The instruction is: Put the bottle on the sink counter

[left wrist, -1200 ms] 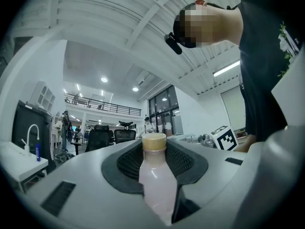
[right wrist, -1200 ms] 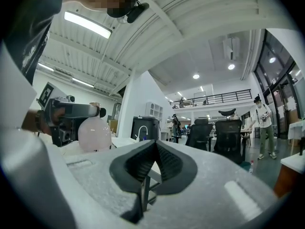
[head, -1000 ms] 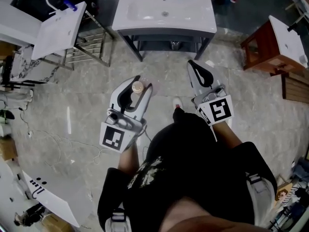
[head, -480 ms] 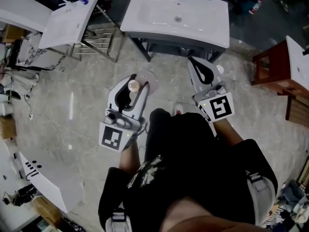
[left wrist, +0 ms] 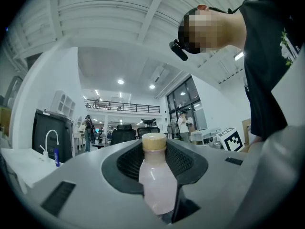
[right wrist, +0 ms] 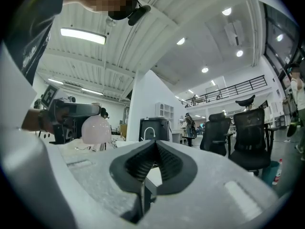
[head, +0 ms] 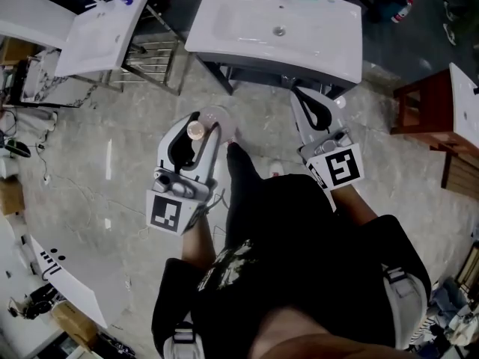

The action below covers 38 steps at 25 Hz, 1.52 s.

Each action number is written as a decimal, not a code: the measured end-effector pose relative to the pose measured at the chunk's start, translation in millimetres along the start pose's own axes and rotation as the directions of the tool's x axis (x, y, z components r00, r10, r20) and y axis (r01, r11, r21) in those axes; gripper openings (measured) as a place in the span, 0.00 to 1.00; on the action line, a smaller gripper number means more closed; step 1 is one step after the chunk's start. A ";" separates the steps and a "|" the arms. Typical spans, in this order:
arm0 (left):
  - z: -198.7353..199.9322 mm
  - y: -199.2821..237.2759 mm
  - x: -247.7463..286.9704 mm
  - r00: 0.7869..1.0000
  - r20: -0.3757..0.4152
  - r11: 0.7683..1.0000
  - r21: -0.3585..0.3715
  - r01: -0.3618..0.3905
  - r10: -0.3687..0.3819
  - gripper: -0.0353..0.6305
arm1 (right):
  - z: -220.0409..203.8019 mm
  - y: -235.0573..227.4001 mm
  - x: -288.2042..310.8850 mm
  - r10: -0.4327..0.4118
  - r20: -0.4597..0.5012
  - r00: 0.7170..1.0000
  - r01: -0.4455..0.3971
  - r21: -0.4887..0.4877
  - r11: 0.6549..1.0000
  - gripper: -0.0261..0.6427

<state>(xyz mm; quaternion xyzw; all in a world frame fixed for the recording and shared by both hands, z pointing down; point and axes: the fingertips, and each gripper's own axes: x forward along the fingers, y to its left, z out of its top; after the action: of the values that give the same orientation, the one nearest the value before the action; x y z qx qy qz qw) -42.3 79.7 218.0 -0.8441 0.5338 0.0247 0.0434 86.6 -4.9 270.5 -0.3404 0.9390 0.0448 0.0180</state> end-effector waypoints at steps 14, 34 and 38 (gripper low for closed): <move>-1.9 122.6 60.9 0.995 0.005 0.995 0.000 0.098 -0.098 0.28 | 3.5 -17.2 109.4 -0.095 -0.038 0.995 0.093 -0.040 0.995 0.03; -34.0 306.5 78.3 0.974 -0.012 0.974 0.003 0.227 -0.227 0.28 | -22.2 30.7 285.2 -0.182 -0.033 0.983 0.181 -0.028 0.983 0.03; -46.9 325.7 97.5 0.971 -0.026 0.971 -0.020 0.238 -0.238 0.28 | -31.5 23.3 294.8 -0.218 -0.075 0.973 0.219 -0.001 0.976 0.03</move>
<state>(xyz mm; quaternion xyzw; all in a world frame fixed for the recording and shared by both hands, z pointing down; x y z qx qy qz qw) -294.9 -151.5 240.8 -0.9026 0.4292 0.0118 0.0314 -154.7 -178.1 284.5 -0.4431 0.8960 0.0261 -0.0110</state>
